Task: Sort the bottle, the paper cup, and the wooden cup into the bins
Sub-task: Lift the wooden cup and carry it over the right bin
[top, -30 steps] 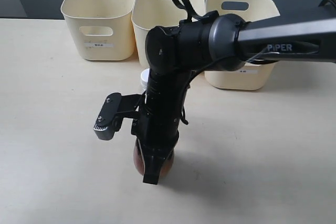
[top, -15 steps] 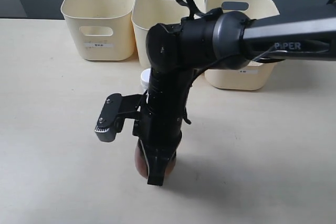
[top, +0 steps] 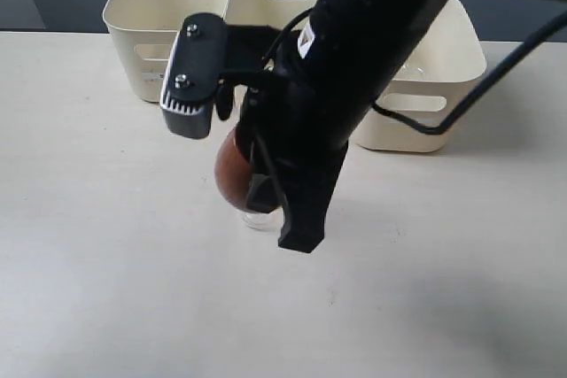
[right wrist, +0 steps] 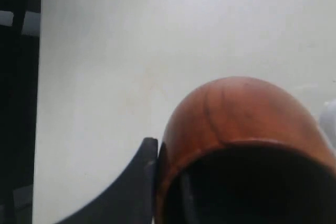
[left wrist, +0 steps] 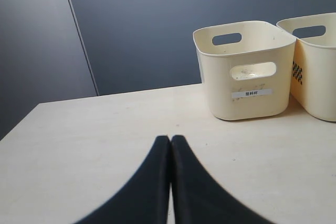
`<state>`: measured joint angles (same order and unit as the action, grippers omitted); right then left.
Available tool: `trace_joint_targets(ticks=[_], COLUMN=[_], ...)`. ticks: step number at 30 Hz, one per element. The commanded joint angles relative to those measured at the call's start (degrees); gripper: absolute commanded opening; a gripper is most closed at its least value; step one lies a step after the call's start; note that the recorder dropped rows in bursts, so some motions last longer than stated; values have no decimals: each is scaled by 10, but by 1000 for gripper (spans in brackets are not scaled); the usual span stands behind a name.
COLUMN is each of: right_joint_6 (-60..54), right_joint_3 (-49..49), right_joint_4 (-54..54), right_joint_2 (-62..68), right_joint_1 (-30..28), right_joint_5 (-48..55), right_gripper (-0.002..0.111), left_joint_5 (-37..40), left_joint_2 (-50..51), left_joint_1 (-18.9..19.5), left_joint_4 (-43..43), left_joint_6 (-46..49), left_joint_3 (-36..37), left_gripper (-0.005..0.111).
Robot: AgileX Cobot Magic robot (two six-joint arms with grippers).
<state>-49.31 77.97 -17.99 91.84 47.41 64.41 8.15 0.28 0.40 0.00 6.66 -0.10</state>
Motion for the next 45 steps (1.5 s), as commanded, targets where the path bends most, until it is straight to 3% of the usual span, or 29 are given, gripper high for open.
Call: trace_joint_targets(ticks=[1, 14, 33, 45], right_joint_6=[14, 98, 299, 314], right_joint_3=[0, 0, 0, 0], right_joint_4=[18, 123, 393, 373], right_joint_2=[-45, -106, -116, -116], right_joint_1=[0, -1, -2, -120], right_joint_5=[-8, -67, -164, -193], right_gripper=[0, 0, 0, 0], left_joint_5=[-4, -4, -4, -4], left_joint_2=[-3, -3, -3, -3], left_joint_1=[0, 0, 0, 0], left_joint_4=[0, 0, 0, 0], left_joint_6=[-1, -1, -1, -1], left_joint_3=[1, 1, 1, 1], left_gripper=[0, 0, 0, 0])
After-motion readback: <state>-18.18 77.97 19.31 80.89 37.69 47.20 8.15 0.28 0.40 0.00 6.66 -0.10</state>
